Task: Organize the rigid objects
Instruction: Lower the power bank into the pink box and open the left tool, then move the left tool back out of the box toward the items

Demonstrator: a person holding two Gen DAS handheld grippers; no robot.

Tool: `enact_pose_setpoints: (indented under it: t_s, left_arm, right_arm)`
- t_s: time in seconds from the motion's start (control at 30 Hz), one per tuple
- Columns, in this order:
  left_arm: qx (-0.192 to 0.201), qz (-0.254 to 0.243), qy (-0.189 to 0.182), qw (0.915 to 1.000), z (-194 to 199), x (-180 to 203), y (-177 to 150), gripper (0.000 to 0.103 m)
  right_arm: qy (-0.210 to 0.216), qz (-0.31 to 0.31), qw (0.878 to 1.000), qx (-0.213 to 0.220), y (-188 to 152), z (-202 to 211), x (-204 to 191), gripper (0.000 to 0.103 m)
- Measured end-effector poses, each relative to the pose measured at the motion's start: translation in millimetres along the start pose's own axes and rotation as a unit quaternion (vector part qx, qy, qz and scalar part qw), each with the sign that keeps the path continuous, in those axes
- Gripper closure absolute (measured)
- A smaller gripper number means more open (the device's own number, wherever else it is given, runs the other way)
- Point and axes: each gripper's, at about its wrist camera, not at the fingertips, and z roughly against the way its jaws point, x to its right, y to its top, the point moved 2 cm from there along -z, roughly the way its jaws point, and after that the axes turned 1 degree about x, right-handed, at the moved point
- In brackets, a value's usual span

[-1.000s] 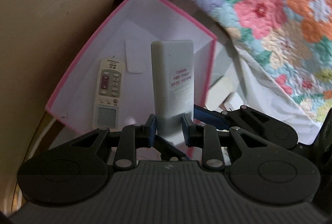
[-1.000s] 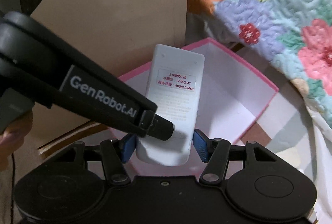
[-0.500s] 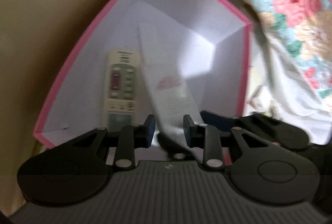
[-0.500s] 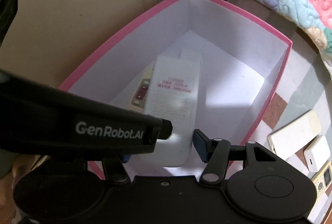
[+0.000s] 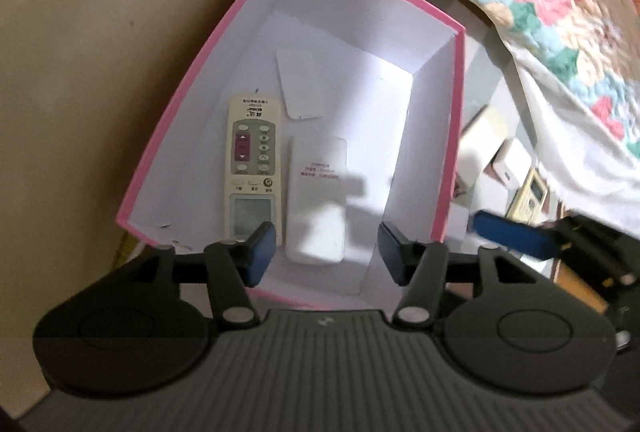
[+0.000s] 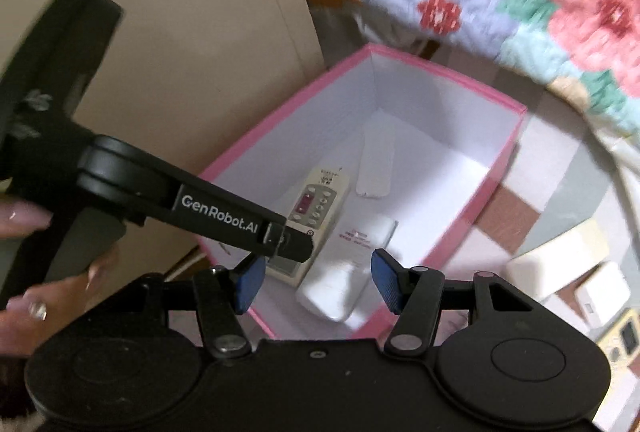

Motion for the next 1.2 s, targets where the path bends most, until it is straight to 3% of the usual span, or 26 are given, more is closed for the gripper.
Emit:
enact_pose_setpoints:
  t_s: [0.07,0.33,0.63,1.03,1.2]
  left_arm:
    - [0.001,-0.019,0.005,0.9998,12,9,-4,0.039]
    - [0.005,-0.1,0.021,0.9947,46,48,-26,0.037]
    - [0.006,-0.175,0.02,0.9843,62,103,-58,0.031]
    - [-0.026,-0.24,0.017,0.9702,25,166,-90,0.025]
    - [-0.049,-0.239,0.006,0.9698,-3,186,-95,0.021]
  right_arm:
    - [-0.003,0.002,1.0,0.015,-5,23,-1,0.039]
    - [-0.016,0.004,0.998,0.053,-24,87,-2,0.039]
    - [-0.041,-0.003,0.996,0.075,-43,123,12,0.034]
    - [-0.071,-0.029,0.995,0.058,-106,145,60,0.023]
    - [-0.114,-0.053,0.991,0.051,-135,140,86,0.023]
